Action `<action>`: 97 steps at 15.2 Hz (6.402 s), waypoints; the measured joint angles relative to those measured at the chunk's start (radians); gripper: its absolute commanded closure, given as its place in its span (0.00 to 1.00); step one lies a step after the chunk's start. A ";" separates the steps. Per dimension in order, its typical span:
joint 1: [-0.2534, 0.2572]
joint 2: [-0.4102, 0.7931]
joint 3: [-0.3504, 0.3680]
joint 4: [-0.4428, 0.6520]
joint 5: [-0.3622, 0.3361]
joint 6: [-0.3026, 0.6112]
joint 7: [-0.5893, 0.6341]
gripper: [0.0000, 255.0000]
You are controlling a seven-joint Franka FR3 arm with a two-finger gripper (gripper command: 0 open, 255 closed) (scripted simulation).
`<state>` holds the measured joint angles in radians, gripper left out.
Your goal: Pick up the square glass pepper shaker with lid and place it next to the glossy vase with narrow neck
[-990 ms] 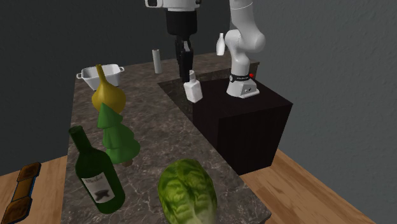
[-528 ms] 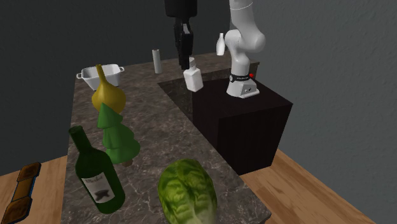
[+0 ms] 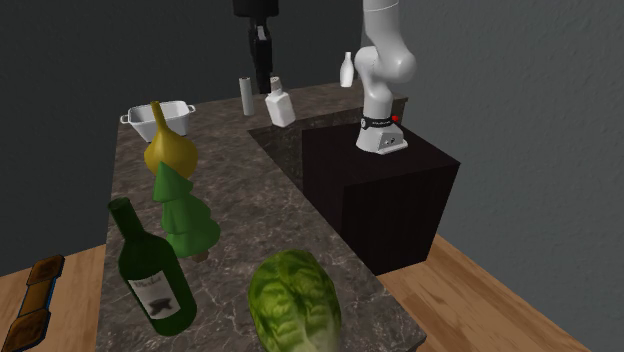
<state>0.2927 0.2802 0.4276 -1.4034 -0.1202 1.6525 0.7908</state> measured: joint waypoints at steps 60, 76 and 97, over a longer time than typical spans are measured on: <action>-0.452 0.170 -0.254 -0.087 0.032 0.280 -0.689 1.00; -0.450 0.241 -0.262 -0.201 0.015 0.463 -0.676 1.00; -0.438 0.401 -0.282 -0.242 -0.014 0.663 -0.658 1.00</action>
<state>-0.1451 0.6809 0.1453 -1.6458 -0.1345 2.3152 0.1332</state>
